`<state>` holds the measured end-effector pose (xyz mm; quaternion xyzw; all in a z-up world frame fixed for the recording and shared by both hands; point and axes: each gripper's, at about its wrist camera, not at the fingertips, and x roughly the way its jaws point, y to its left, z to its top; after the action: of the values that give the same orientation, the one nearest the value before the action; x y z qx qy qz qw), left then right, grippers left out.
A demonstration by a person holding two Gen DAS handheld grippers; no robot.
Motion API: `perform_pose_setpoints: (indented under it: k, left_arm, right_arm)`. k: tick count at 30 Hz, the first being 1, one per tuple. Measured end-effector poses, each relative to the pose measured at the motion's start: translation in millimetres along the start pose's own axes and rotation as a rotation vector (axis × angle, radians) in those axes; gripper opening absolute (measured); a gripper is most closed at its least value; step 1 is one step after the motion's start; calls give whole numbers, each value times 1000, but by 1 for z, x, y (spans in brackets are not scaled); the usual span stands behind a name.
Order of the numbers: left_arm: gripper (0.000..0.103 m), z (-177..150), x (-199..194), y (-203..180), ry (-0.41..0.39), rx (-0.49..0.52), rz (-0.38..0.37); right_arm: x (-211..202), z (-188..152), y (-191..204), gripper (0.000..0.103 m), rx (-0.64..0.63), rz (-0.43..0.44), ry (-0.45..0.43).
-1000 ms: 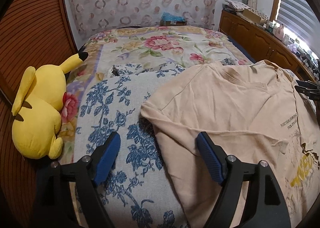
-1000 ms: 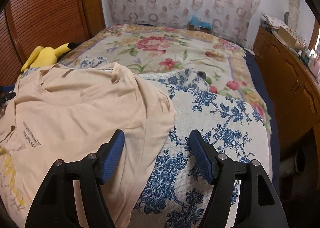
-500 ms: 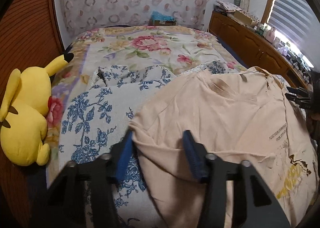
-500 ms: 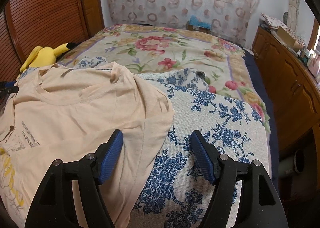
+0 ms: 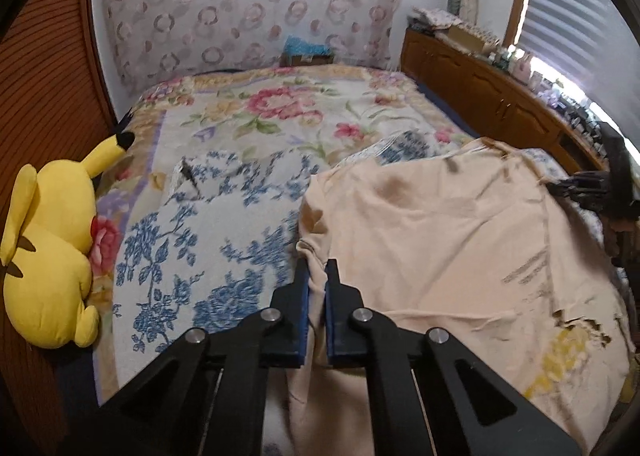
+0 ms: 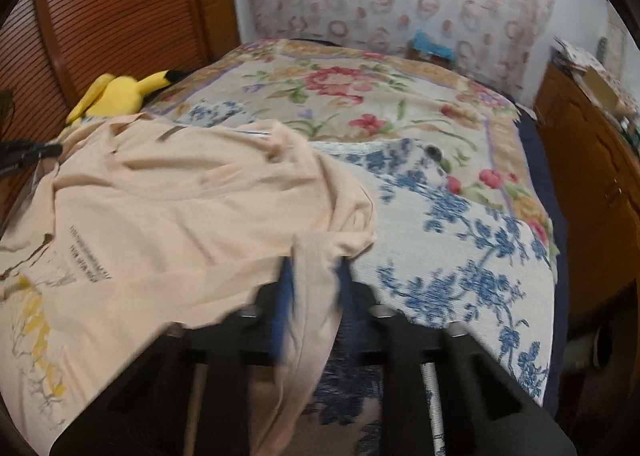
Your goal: Fold small clothes
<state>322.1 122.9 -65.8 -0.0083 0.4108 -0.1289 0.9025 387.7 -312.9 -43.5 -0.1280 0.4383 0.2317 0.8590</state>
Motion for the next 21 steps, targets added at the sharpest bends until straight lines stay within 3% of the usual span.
perform_pose_setpoints:
  k: [5,12,21]
  left_arm:
    - [3,-5,-33,-17,-56,8,-32]
    - [3,-29,-84,-39,-112,29,-44]
    - [3,-89,-144,-59,-148,29,-40]
  right_arm:
    - [-18,-8,12,4,13,24,-45]
    - [-82,-29,35,4,-1,26,-138]
    - [-160,-77,62,4,-16,9,-213]
